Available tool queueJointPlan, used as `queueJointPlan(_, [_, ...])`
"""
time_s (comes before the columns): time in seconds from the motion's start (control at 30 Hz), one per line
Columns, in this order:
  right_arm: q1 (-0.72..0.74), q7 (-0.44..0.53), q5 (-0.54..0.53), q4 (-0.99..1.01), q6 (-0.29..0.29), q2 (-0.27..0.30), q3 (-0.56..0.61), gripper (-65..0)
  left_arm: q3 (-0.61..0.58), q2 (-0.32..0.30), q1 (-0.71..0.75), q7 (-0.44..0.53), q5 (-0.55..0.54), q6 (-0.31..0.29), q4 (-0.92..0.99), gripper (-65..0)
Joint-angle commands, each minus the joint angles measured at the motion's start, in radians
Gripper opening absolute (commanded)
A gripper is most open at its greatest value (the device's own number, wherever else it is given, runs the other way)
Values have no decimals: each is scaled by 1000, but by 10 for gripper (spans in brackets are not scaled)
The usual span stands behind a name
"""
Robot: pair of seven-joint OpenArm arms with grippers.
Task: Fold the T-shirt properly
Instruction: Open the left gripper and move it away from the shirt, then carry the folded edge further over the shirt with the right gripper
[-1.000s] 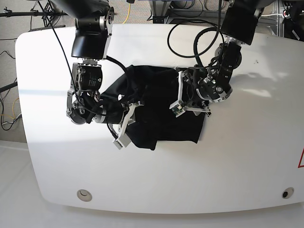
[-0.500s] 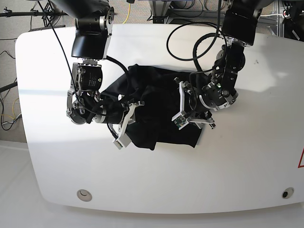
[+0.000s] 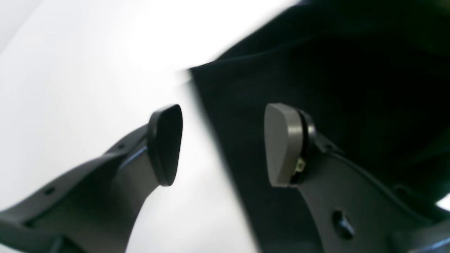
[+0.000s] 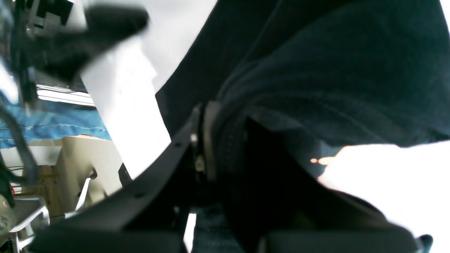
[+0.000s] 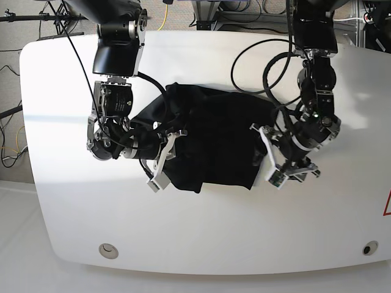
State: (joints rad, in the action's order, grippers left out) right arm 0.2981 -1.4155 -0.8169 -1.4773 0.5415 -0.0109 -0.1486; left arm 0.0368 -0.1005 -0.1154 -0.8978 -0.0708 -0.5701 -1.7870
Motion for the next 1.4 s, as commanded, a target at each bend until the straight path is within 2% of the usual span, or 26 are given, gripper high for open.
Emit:
queueJointPlan(0.0, [29, 19, -29, -16, -2, -1, 27, -650, 61, -5, -19, 13, -7, 2, -21, -306])
queueJointPlan(0.17, [48, 19, -20, -16, -5, 2, 77, -650, 174, -12, -23, 15, -8, -11, -21, -306])
queueJointPlan(0.3, [51, 19, 32, -16, -5, -1, 120, -650, 223, -48, -19, 15, -7, -69, -18, -306])
queueJointPlan(0.47, [51, 55, 100, -16, -5, -4, 180, -650, 274, -55, -8, 15, 1, -126, -17, -306])
queueJointPlan(0.67, [51, 63, 173, -15, -5, -27, 220, -644, 308, -57, 44, 15, 1, -128, -17, -306])
queueJointPlan(0.73, [51, 63, 198, -15, -5, -33, 226, -616, 309, -58, 56, 15, 1, -128, -17, -306])
queueJointPlan(0.83, [51, 63, 229, -15, -5, -39, 238, -529, 309, -72, 75, 16, -2, -128, -15, -306])
queueJointPlan(1.0, [51, 63, 238, -16, -5, -42, 267, -316, 309, -72, 89, 16, -1, -128, -7, -306])
queueJointPlan(1.17, [51, 60, 238, -19, -5, -62, 277, -147, 309, -75, 92, 18, -2, -128, 20, -306])
queueJointPlan(1.27, [51, 60, 238, -21, -5, -76, 277, -86, 309, -75, 90, 18, -2, -128, 28, -306])
queueJointPlan(1.37, [59, 52, 238, -21, -5, -87, 277, -57, 309, -77, 90, 18, -2, -128, 28, -306])
